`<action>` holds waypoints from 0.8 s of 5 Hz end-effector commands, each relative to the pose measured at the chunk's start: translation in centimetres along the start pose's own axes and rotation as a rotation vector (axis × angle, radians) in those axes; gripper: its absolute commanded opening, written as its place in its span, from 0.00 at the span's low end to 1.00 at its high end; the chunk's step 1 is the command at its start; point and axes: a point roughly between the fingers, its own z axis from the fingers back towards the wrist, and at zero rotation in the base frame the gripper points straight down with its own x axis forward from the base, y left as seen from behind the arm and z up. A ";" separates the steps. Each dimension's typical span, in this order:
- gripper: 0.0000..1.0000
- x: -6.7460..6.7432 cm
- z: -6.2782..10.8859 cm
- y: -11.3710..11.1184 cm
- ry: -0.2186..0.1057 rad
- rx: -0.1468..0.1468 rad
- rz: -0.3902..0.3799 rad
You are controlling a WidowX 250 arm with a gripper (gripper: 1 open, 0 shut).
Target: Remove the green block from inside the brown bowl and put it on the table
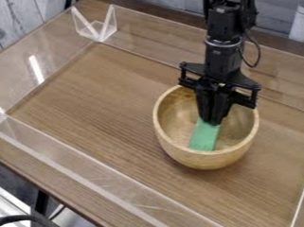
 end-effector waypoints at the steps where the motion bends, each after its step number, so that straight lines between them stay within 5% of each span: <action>1: 0.00 0.6 2.2 -0.1 -0.058 -0.005 -0.005; 3: 0.00 0.7 7.7 -0.1 -0.139 -0.011 0.004; 4: 1.00 0.7 6.7 0.0 -0.141 -0.012 0.000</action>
